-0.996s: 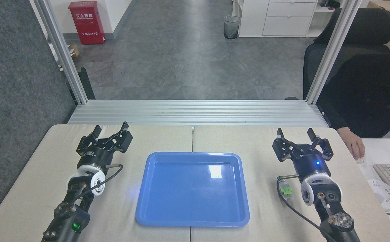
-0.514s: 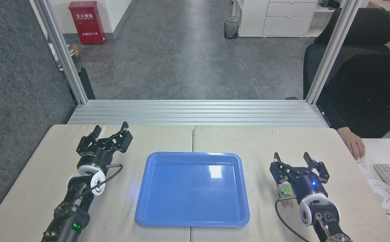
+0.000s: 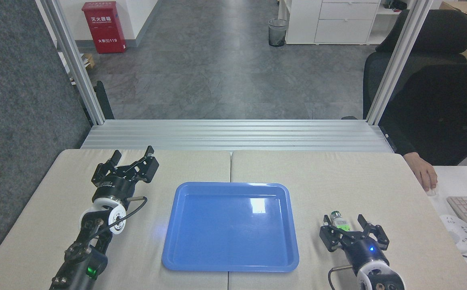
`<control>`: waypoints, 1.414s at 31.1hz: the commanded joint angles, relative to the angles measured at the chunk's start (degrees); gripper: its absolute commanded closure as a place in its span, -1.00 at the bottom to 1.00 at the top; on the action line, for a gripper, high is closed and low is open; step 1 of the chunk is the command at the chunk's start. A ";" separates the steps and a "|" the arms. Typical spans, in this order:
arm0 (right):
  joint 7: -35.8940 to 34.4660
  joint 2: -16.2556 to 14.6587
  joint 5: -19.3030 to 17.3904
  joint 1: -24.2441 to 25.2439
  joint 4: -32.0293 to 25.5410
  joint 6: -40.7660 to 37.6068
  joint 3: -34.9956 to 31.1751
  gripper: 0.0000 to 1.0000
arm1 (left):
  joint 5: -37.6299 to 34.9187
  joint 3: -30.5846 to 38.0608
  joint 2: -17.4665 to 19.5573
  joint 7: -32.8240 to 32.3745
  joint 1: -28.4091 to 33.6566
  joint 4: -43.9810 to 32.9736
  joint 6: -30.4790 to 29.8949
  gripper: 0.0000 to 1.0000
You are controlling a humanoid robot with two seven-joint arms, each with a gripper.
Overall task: Pick up switch part and place in tray
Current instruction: 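Lower the right gripper onto the small switch part and close it, then lift the switch part with the right gripper toward the tray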
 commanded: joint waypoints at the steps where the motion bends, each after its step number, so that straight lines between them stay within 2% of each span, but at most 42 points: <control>1: -0.01 0.18 -3.42 1.30 2.03 0.06 1.51 -0.96 | 0.00 0.00 0.00 0.03 0.00 0.00 -0.01 -1.00; 3: 0.07 0.18 -3.42 1.30 2.12 0.06 1.59 -0.93 | 0.00 0.00 0.00 0.03 0.00 0.00 -0.01 -1.00; 9: 0.07 -0.09 -3.24 1.21 2.74 -0.12 1.77 -0.59 | 0.00 0.00 0.00 0.03 0.00 0.00 -0.01 -1.00; 22: 2.27 -0.18 -3.51 0.60 3.53 -0.12 1.59 0.69 | 0.00 0.00 0.00 0.03 0.00 0.00 -0.01 -1.00; 25: 2.27 -0.18 -3.77 0.42 2.92 -0.03 0.54 0.89 | 0.00 0.00 0.00 0.03 0.00 0.00 -0.01 -1.00; 30: 1.92 0.44 -4.21 -2.12 -2.08 -0.29 -3.15 0.92 | 0.00 0.00 0.00 0.03 0.00 0.00 -0.01 -1.00; 34: 2.36 0.79 -4.21 -3.18 -8.50 -1.52 -2.19 0.98 | 0.00 0.00 0.00 0.03 0.00 0.00 -0.01 -1.00; 38: 2.53 5.44 -3.51 -3.88 -12.55 -1.35 5.70 1.00 | 0.00 0.00 0.00 0.03 0.00 0.00 -0.01 -1.00; 44: 3.68 7.56 -1.40 -3.62 -14.23 -1.35 15.03 1.00 | 0.00 0.00 0.00 0.03 0.00 0.00 -0.01 -1.00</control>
